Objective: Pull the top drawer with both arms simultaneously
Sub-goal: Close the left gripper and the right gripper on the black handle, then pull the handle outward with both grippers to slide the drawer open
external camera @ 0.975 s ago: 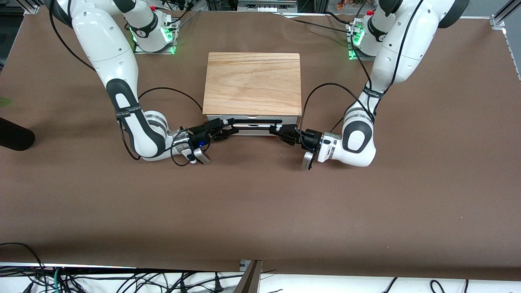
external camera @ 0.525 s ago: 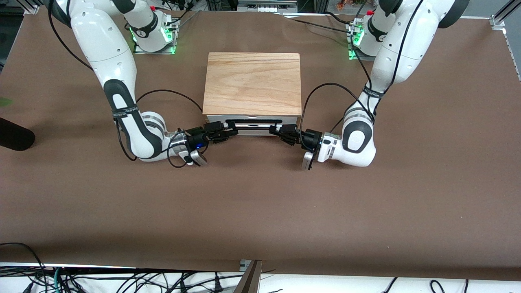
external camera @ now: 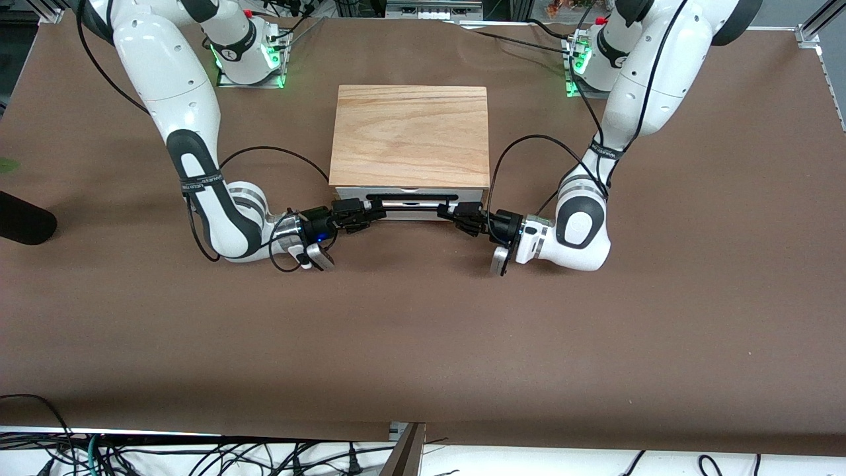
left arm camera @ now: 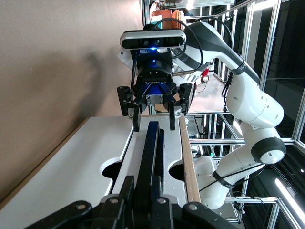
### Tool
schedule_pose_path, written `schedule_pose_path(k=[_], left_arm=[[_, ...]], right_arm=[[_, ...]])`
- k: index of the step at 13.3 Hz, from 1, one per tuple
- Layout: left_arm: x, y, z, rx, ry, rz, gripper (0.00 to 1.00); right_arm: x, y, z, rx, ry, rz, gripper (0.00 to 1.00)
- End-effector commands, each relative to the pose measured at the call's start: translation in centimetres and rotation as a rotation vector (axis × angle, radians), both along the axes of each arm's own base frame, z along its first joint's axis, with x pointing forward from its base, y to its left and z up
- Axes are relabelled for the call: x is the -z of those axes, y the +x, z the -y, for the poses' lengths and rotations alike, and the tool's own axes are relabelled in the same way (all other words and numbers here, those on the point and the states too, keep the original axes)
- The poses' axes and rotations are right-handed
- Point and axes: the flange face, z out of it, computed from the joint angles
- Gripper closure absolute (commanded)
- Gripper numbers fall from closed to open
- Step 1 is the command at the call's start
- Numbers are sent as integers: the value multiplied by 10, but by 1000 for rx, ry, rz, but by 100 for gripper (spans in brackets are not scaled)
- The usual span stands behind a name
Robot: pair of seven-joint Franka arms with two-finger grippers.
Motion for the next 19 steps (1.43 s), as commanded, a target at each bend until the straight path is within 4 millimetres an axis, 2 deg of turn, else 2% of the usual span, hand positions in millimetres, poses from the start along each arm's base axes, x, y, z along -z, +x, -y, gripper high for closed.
schedule_pose_path(k=[1,4,6,10,12,17,19], left_arm=[[0,-10,7,-2,-19,-4,100],[-1,-10,7,-2,-20,-3,100],[-1,-10,7,-2,-20,-3,100],[-5,-7,8,-3,-22,3,100],[-10,-2,10,-7,-20,-8,100],[-20,38,22,-23,-3,-91,100],[-32,50,27,-26,4,-117,100]], right_arm=[[2,-7,0,0,5,10,49],[2,-9,1,0,11,26,84],[3,-9,1,1,9,26,98],[3,-9,0,2,8,26,99],[4,-2,1,23,-10,35,99],[8,37,-4,95,-27,41,99],[10,53,-4,111,-28,31,99]])
